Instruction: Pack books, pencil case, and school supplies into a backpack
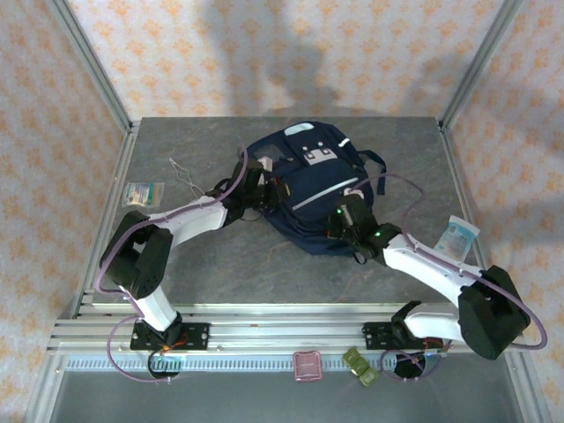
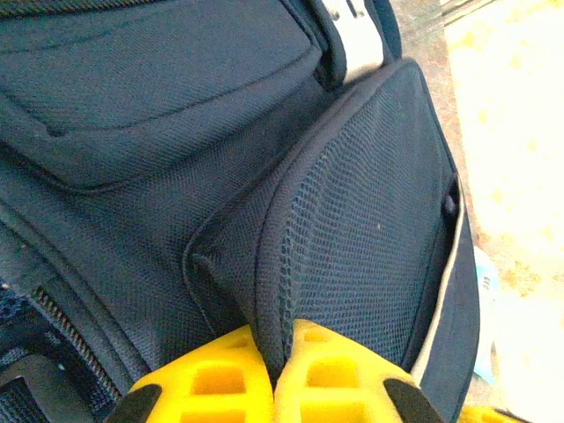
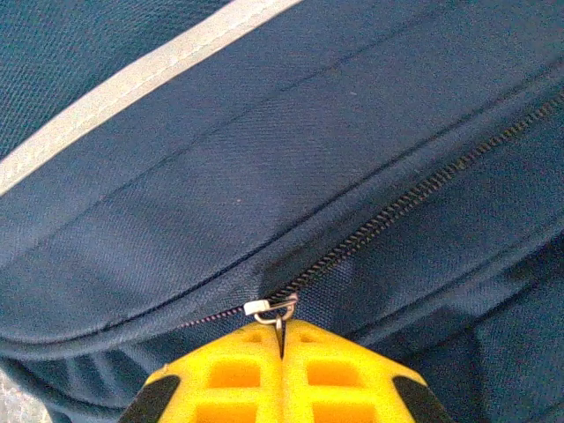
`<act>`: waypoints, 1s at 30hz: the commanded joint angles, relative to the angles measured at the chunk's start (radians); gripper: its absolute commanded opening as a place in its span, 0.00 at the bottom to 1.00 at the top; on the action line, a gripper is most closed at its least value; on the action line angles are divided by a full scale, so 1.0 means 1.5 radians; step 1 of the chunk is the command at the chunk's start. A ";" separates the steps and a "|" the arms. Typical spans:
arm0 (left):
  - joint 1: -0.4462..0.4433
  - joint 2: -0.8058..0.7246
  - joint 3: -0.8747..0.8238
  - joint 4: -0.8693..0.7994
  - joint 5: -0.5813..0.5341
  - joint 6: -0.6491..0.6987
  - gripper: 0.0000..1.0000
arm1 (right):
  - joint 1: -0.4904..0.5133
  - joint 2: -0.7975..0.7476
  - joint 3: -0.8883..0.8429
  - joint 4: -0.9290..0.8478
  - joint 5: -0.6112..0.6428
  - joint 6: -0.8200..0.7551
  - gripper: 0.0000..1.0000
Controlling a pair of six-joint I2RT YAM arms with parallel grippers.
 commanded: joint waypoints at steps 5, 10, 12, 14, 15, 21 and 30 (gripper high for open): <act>0.059 0.053 0.141 -0.041 -0.051 0.113 0.03 | 0.100 0.057 0.038 0.013 -0.061 -0.019 0.00; 0.077 0.073 0.190 -0.067 -0.058 0.126 0.30 | 0.119 0.139 0.092 0.105 -0.103 0.020 0.00; 0.077 0.052 0.169 -0.063 -0.056 0.115 0.39 | 0.119 0.171 0.118 0.132 -0.112 0.035 0.00; 0.077 0.017 0.124 -0.054 -0.052 0.101 0.41 | 0.118 0.195 0.141 0.142 -0.117 0.040 0.00; 0.076 -0.006 0.093 -0.050 -0.053 0.085 0.42 | 0.119 0.205 0.151 0.143 -0.117 0.041 0.00; 0.057 -0.161 -0.114 -0.019 -0.095 -0.002 0.44 | 0.118 0.224 0.164 0.152 -0.125 0.037 0.00; -0.022 -0.203 -0.233 0.062 -0.110 -0.118 0.51 | 0.119 0.234 0.160 0.164 -0.133 0.036 0.00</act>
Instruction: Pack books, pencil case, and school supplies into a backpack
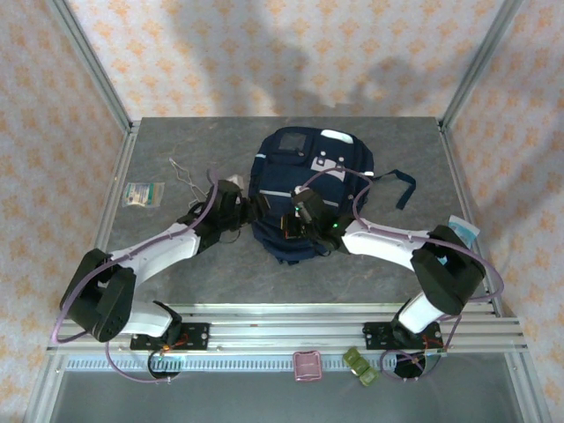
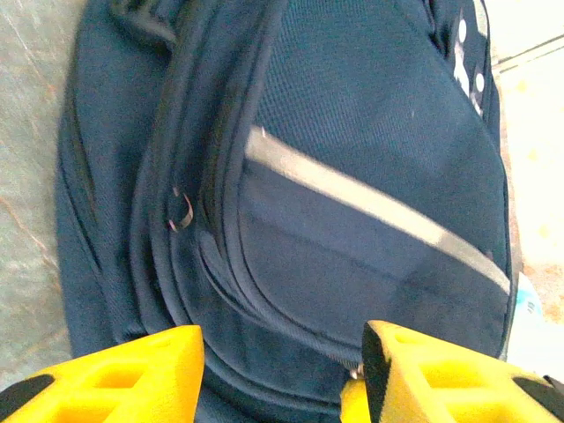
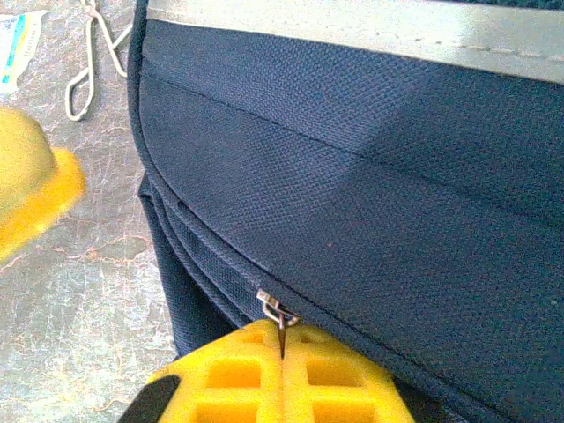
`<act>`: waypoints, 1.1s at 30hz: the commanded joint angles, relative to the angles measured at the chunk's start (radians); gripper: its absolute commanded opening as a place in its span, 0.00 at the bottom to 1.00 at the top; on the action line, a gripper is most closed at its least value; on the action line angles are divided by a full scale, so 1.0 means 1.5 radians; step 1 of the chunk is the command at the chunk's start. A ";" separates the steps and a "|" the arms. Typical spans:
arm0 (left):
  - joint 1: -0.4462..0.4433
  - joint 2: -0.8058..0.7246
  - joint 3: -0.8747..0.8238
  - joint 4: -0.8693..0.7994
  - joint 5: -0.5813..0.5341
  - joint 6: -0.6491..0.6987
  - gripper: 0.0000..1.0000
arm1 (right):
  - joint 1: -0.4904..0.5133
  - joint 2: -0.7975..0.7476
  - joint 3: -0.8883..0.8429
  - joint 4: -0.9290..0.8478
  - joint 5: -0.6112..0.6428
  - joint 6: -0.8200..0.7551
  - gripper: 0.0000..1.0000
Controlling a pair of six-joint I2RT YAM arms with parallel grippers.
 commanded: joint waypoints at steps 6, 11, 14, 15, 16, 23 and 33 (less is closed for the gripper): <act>-0.028 0.078 0.006 0.111 -0.028 -0.065 0.51 | 0.005 0.009 0.011 0.054 -0.025 0.010 0.00; -0.027 0.125 0.047 0.111 -0.063 -0.048 0.43 | 0.005 0.014 0.013 0.048 -0.025 0.008 0.00; -0.017 0.142 0.056 0.108 -0.072 -0.044 0.13 | 0.005 0.012 0.012 0.027 -0.008 0.004 0.00; -0.012 0.145 0.056 0.108 -0.069 -0.044 0.07 | 0.005 0.009 0.011 0.017 0.001 0.002 0.00; -0.004 0.147 0.053 0.111 -0.062 -0.044 0.00 | 0.005 0.003 0.007 0.005 0.015 0.000 0.00; 0.042 0.131 0.040 0.114 -0.039 -0.029 0.00 | -0.026 -0.079 -0.061 -0.056 0.078 -0.005 0.00; 0.091 0.170 0.131 0.057 -0.014 0.051 0.00 | -0.065 -0.188 -0.126 -0.142 0.135 -0.056 0.00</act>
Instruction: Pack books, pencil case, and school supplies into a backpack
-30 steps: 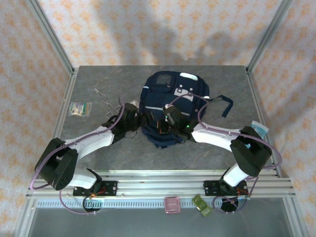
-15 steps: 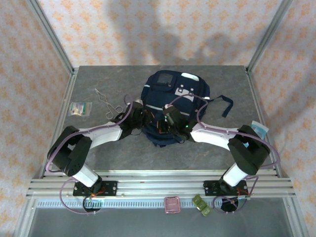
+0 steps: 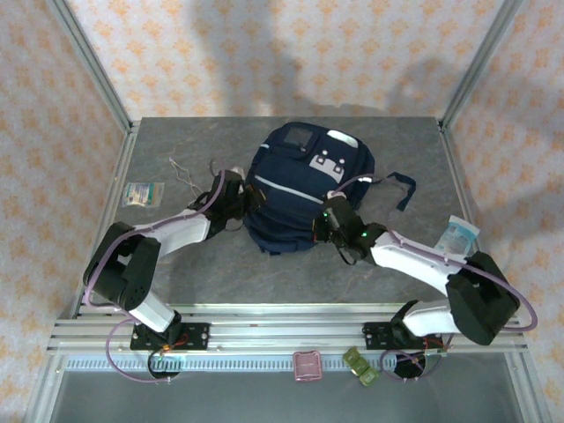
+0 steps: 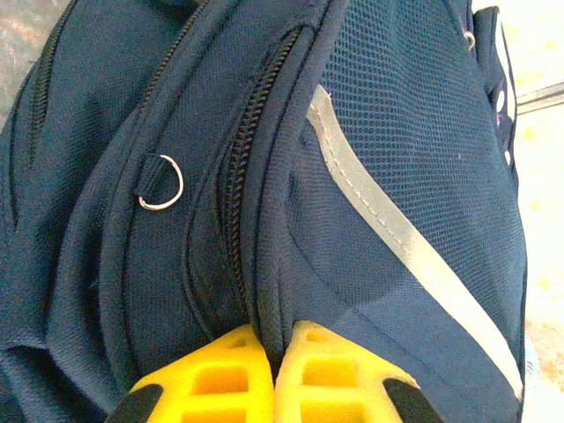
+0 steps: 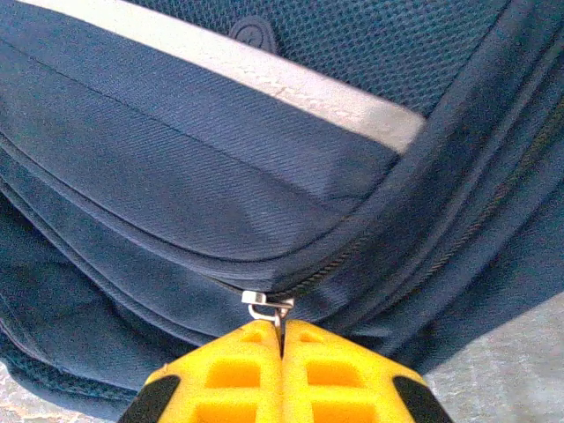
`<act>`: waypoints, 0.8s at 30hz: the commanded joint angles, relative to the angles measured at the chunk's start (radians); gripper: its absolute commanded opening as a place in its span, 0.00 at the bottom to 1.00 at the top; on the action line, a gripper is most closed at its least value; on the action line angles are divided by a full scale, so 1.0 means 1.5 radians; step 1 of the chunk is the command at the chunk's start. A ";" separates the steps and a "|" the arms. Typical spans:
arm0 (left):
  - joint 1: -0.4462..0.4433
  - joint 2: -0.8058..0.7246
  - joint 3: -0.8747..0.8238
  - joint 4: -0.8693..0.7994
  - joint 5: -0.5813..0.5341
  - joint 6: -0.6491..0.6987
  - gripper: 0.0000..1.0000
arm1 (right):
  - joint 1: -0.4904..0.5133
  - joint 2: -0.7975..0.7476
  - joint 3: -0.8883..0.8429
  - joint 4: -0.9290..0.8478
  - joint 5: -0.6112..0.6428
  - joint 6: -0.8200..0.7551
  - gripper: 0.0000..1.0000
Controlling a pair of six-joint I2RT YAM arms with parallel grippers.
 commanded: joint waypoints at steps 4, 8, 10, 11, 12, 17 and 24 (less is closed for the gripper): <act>0.031 0.073 0.132 -0.045 -0.046 0.085 0.00 | 0.046 0.018 0.033 -0.027 0.020 -0.025 0.00; 0.035 0.094 0.193 -0.080 -0.067 0.106 0.18 | 0.066 0.086 0.076 0.034 -0.025 -0.009 0.00; 0.035 0.084 0.195 -0.085 -0.062 0.104 0.33 | 0.069 0.113 0.093 0.069 -0.057 0.002 0.00; 0.034 0.073 0.184 -0.084 -0.055 0.098 0.37 | 0.070 0.127 0.104 0.080 -0.067 0.005 0.00; 0.033 0.062 0.172 -0.081 -0.048 0.093 0.39 | 0.072 0.137 0.113 0.085 -0.072 0.007 0.00; 0.002 -0.014 0.065 -0.070 -0.027 0.054 0.44 | 0.074 0.173 0.142 0.100 -0.082 0.000 0.00; -0.075 -0.012 0.004 0.003 -0.043 -0.007 0.47 | 0.074 0.183 0.141 0.109 -0.094 -0.003 0.00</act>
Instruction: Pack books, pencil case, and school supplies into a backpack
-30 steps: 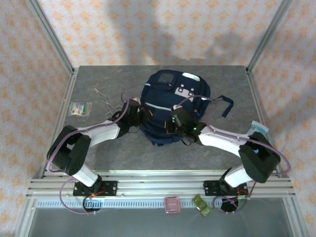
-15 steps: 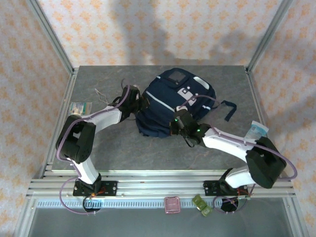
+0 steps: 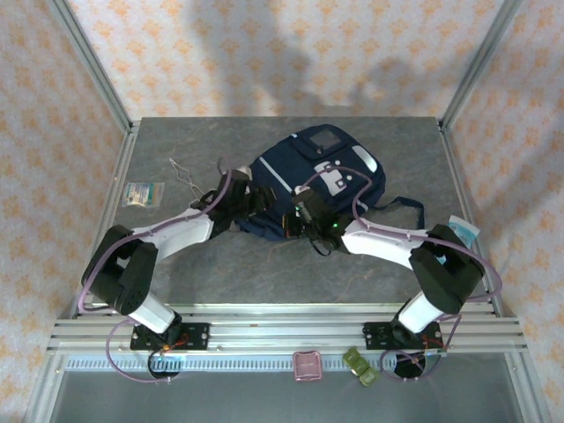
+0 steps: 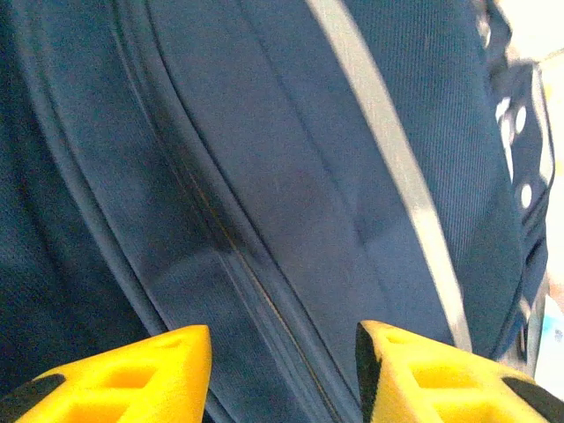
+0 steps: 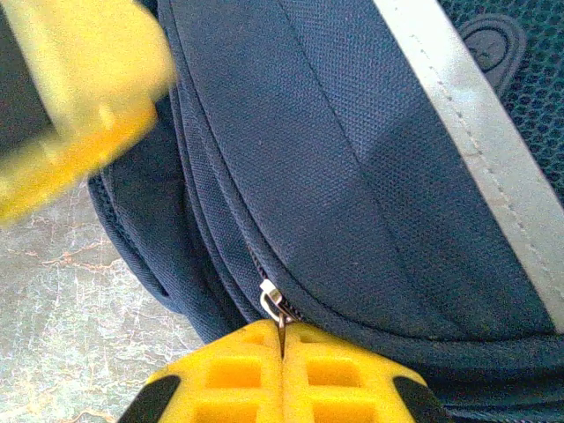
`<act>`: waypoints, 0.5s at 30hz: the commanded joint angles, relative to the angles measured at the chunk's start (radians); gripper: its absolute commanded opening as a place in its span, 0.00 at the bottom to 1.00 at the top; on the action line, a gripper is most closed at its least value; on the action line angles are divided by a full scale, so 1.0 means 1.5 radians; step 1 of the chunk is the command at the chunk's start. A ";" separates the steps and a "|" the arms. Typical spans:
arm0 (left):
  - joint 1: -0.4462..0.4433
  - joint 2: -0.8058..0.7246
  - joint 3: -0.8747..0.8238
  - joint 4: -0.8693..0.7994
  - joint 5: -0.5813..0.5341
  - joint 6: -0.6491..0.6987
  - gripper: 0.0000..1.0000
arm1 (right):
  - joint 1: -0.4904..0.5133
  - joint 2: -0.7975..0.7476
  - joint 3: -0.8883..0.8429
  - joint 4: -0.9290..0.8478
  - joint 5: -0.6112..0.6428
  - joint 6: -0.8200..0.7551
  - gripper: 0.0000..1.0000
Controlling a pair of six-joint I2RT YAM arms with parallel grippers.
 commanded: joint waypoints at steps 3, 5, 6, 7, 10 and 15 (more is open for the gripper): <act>-0.033 0.047 0.024 0.072 -0.015 -0.037 0.48 | 0.008 -0.001 0.011 0.032 -0.020 0.004 0.00; -0.040 0.075 0.048 0.072 -0.019 -0.030 0.48 | 0.008 -0.007 0.005 0.036 -0.019 0.006 0.00; -0.041 0.088 0.058 0.072 -0.023 -0.027 0.47 | 0.007 -0.009 0.003 0.036 -0.018 0.007 0.00; -0.042 0.101 0.066 0.073 -0.027 -0.024 0.46 | 0.008 -0.010 0.001 0.035 -0.017 0.007 0.00; -0.040 0.132 0.093 0.052 -0.036 -0.010 0.18 | 0.008 -0.017 0.001 0.025 -0.003 0.008 0.00; -0.029 0.136 0.097 0.037 -0.037 0.001 0.00 | 0.006 -0.033 0.000 -0.017 0.034 0.000 0.00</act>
